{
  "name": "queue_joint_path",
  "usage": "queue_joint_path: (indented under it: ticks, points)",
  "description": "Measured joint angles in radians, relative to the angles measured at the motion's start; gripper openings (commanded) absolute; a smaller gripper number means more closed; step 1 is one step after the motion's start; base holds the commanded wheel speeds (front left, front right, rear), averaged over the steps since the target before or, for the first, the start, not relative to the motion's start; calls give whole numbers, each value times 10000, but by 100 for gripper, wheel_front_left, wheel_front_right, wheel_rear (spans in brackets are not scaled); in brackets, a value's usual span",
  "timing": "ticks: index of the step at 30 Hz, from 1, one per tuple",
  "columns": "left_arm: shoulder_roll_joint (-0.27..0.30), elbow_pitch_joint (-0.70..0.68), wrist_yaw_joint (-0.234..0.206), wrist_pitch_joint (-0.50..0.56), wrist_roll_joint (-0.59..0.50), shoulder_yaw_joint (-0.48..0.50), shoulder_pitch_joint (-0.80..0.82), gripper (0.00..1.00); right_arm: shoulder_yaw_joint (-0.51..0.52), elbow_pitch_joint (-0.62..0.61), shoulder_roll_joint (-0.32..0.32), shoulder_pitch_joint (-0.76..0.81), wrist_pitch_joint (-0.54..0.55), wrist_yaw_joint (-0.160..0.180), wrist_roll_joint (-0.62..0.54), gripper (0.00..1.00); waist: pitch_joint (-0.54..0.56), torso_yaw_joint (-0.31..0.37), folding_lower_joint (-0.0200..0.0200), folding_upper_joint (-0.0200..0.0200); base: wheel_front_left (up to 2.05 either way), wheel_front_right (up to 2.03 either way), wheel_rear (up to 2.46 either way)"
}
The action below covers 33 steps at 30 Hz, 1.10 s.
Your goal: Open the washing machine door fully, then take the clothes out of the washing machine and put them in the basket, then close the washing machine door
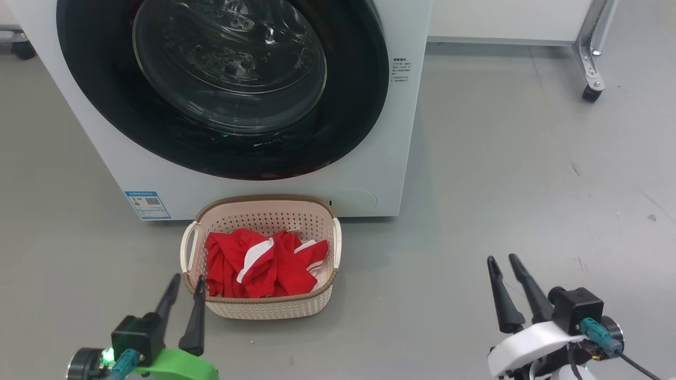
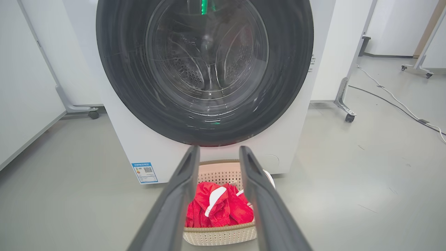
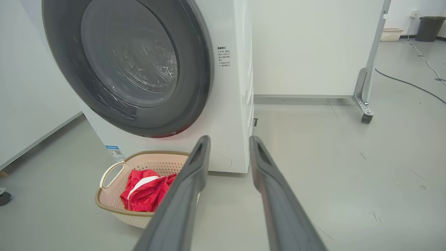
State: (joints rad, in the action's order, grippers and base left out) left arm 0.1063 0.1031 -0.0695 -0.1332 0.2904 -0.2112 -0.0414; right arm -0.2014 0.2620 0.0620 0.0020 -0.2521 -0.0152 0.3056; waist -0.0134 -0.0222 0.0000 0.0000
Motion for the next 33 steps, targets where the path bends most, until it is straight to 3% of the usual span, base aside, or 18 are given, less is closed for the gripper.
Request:
queue_joint_path:
  ticks: [9,33]
  points:
    - [-180,518,46,0,186,-123,-279,0,-10,476,-65,478,29,-8,203,0,4,7,0,0,0,0,0]
    - [-265,642,485,529,3524,512,-248,0,729,360,-132,390,859,-267,3436,0,26,63,0,0,0,0,0]
